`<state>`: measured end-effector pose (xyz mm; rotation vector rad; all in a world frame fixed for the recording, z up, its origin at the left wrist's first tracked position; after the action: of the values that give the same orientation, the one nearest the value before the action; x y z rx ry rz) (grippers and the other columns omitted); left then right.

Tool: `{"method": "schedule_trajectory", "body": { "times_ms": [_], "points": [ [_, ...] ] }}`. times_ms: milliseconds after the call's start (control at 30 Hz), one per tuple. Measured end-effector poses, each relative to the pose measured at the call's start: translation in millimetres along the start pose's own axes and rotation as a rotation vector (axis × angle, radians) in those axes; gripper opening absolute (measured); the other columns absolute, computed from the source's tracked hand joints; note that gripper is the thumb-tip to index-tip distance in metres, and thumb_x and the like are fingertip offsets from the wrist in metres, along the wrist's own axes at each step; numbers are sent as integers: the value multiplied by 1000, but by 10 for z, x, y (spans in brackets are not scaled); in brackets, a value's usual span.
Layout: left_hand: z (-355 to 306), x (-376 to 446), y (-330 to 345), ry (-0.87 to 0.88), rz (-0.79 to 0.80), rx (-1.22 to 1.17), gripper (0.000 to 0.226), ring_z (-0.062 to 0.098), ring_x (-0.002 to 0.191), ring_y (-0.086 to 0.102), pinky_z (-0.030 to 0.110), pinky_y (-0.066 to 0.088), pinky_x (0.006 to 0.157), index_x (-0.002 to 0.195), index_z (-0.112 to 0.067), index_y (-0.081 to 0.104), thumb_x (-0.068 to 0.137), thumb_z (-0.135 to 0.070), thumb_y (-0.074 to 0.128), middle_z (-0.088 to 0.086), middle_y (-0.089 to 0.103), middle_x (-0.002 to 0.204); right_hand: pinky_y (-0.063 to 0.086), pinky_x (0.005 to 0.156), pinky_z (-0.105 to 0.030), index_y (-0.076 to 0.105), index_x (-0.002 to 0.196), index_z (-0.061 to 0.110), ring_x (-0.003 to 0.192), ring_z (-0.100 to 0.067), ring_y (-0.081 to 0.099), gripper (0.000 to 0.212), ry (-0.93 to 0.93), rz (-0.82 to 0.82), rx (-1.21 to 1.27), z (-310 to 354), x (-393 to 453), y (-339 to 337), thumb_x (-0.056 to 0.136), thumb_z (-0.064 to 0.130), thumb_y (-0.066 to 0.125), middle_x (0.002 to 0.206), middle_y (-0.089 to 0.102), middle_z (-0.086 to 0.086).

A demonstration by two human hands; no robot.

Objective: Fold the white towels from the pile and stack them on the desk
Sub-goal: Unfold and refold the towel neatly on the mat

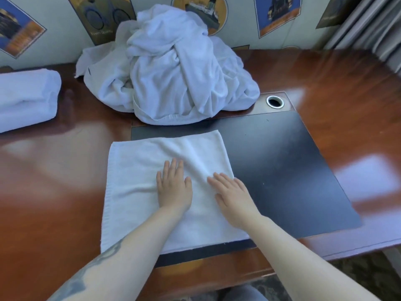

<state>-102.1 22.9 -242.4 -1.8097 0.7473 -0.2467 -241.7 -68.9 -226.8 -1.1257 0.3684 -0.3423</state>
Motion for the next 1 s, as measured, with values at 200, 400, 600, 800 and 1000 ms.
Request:
{"method": "schedule_trajectory", "body": {
  "times_ms": [200, 400, 600, 800, 1000],
  "points": [
    [112, 359, -46, -126, -27, 20, 52, 14, 151, 3, 38, 4, 121, 155, -23, 19, 104, -29, 31, -6, 9, 164, 37, 93, -35, 63, 125, 17, 118, -22, 52, 39, 147, -166, 103, -521, 688, -520, 93, 3, 45, 125, 64, 4],
    [241, 703, -129, -159, -107, 43, 51, 15, 151, 4, 39, 4, 120, 155, -21, 20, 106, -27, 30, -5, 9, 164, 41, 97, -31, 56, 130, 21, 119, -15, 51, 34, 39, 188, 324, -572, 1868, -521, 99, 15, 45, 135, 51, 6],
    [284, 803, -49, -181, -89, 131, 55, 10, 151, -7, 37, -3, 122, 157, -26, 7, 105, -36, 21, -9, -4, 164, 42, 65, -23, 66, 78, 20, 77, -11, 55, 15, 104, 441, 394, -689, 2366, -345, 86, 33, 67, 79, 59, 9],
    [281, 804, -20, -179, -97, 149, 57, 9, 150, -10, 38, -5, 122, 157, -28, 3, 104, -38, 19, -10, -7, 164, 35, 63, -22, 65, 54, 28, 64, -7, 49, 29, 23, 754, 371, -653, 2322, -266, 77, 45, 71, 58, 58, 19],
    [272, 800, -13, -163, -110, 170, 58, 9, 150, -9, 38, -6, 122, 157, -27, 2, 102, -41, 15, -10, -4, 164, 40, 78, -27, 65, 100, 26, 97, -16, 54, 54, -152, 621, -84, -683, 2490, -366, 76, 73, 61, 99, 55, 10]
  ]
}}
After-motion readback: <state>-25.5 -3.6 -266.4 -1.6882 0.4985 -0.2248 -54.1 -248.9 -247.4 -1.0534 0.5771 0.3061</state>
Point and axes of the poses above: each hand's wrist, its own x-axis towards the middle knuckle, its own y-axis out of the palm, z = x × y, the point moved 8 cm from there along x, towards the middle knuckle
